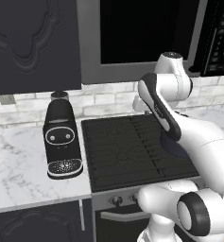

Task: Retrieve the frozen meat and place it in the pot on a burner. Then turn the burner on.

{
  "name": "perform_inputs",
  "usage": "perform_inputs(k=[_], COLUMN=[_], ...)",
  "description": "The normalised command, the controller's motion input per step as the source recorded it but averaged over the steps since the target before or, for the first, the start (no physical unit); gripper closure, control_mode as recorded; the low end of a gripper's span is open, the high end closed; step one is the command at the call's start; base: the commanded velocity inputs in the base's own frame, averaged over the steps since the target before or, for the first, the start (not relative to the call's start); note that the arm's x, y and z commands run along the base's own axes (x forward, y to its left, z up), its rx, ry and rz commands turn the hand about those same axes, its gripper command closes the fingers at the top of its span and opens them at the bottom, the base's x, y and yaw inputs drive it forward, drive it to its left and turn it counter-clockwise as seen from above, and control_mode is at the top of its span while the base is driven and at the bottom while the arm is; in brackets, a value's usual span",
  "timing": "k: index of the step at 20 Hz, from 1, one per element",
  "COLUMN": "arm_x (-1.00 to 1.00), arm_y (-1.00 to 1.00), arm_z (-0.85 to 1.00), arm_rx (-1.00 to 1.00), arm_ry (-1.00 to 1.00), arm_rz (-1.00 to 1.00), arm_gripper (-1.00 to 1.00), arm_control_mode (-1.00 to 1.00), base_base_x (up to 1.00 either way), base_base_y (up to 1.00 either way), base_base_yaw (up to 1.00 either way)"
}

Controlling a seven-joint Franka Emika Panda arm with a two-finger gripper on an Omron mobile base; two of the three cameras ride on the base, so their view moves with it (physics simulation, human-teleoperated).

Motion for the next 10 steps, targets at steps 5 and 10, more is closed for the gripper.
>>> perform_inputs(k=[5,10], arm_x=[-0.04,-0.18], arm_y=[-0.23,-0.32], arm_z=[-0.01,-0.14], arm_rx=[0.0,0.0], arm_ry=[0.0,0.0], arm_rz=[0.0,-0.01], arm_gripper=[-1.0,-1.0], arm_control_mode=[-1.0,-1.0], base_base_x=[0.0,0.0], base_base_y=[0.0,0.0], base_base_yaw=[0.0,0.0])
